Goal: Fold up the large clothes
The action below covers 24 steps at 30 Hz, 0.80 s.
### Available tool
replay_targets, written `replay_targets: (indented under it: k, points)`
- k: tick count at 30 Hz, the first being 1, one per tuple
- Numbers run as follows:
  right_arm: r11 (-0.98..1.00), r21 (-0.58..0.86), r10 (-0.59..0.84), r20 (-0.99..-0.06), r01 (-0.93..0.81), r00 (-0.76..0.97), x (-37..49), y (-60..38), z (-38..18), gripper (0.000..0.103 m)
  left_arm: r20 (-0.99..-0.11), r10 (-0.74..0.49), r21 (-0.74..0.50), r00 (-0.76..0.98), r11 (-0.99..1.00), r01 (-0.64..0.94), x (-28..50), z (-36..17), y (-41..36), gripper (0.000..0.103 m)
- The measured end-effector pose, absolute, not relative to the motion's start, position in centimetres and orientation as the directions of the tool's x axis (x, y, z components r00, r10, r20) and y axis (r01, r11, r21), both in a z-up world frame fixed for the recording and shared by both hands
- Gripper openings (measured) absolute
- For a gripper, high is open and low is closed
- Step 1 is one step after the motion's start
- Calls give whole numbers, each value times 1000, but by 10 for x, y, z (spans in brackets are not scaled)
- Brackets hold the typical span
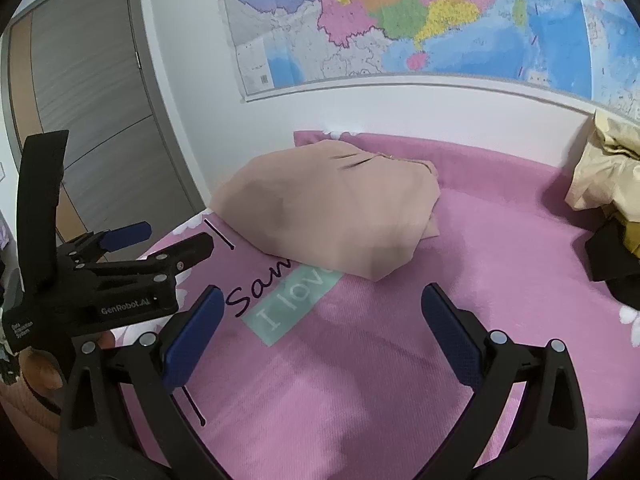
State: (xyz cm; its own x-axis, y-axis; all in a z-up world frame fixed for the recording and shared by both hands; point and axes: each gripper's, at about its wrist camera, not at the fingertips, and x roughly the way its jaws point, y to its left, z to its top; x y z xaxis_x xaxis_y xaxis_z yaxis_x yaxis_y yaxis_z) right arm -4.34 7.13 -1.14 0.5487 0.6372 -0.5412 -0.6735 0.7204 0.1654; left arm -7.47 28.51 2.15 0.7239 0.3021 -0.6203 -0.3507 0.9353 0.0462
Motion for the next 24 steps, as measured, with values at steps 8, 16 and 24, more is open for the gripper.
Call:
replay_targets:
  k: [8, 16, 24]
  points:
    - [715, 159, 642, -536, -681, 548, -51, 69, -11, 97, -614, 304, 44, 728, 934, -354, -82, 25, 283, 96]
    - [708, 158, 649, -529, -688, 546, -53, 68, -8, 97, -613, 299, 36, 731, 935, -352, -87, 27, 284, 96]
    - [706, 163, 653, -526, -690, 544, -56, 65, -6, 97, -608, 302, 38, 734, 935, -353, -89, 28, 285, 96]
